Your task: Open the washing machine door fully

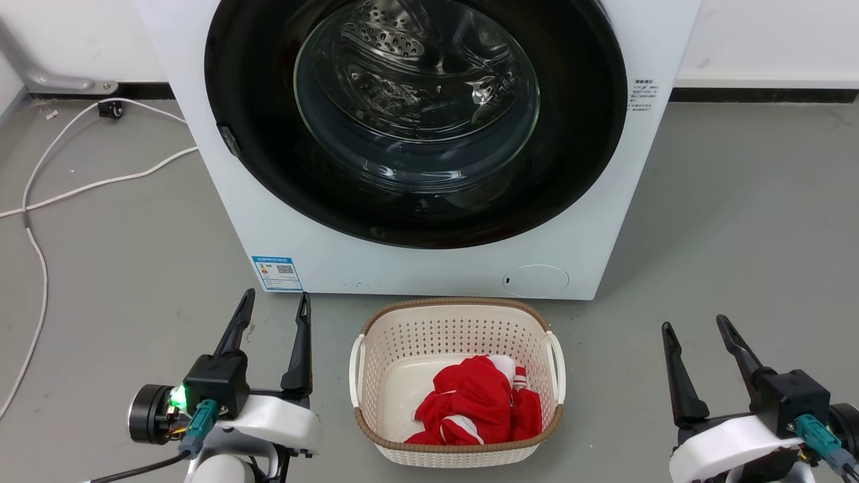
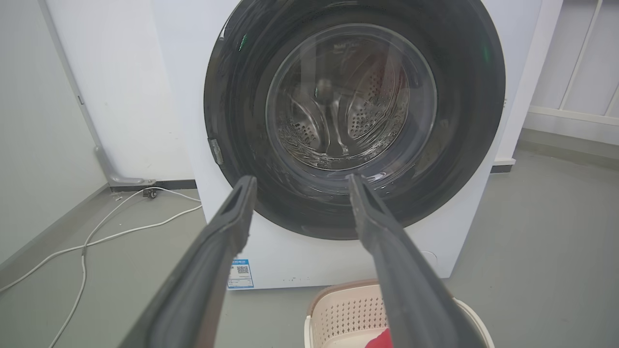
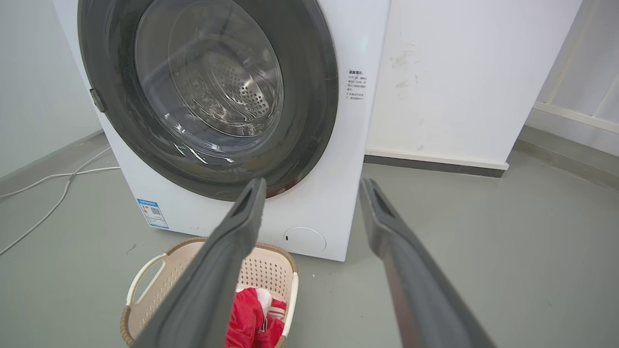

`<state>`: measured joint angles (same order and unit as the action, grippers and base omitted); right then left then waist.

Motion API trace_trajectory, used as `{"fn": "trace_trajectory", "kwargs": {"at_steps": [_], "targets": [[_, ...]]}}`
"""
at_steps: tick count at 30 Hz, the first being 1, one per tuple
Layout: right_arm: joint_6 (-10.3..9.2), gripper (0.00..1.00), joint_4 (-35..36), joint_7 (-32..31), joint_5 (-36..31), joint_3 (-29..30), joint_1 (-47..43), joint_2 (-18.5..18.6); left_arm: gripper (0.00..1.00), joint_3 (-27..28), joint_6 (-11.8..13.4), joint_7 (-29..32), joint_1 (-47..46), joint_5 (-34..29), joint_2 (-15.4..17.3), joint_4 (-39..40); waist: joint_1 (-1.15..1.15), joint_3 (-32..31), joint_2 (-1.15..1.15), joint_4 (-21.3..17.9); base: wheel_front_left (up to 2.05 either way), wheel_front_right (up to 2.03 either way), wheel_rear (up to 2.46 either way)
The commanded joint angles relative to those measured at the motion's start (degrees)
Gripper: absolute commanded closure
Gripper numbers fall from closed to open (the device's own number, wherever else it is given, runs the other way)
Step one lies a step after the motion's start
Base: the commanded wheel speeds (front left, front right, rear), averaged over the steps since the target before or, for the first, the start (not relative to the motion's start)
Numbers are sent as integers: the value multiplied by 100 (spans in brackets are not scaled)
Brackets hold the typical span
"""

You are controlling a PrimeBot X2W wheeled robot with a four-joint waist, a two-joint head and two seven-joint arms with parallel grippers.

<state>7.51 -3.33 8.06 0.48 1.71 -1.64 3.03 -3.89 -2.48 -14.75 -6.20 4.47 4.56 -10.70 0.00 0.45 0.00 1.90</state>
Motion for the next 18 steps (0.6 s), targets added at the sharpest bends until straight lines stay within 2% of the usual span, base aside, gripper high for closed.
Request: {"fn": "trace_trajectory", "kwargs": {"at_steps": [1,18], "targets": [[-4,0,44,46,-102,6,-62,-25,0,8,19,-30,-51,-97,-17,6,0,0,0,2,0,0,0],[-4,0,-19,32,-52,19,-24,-26,0,144,-43,-52,-13,-110,-90,-11,0,13,0,-7,0,0,0]]}}
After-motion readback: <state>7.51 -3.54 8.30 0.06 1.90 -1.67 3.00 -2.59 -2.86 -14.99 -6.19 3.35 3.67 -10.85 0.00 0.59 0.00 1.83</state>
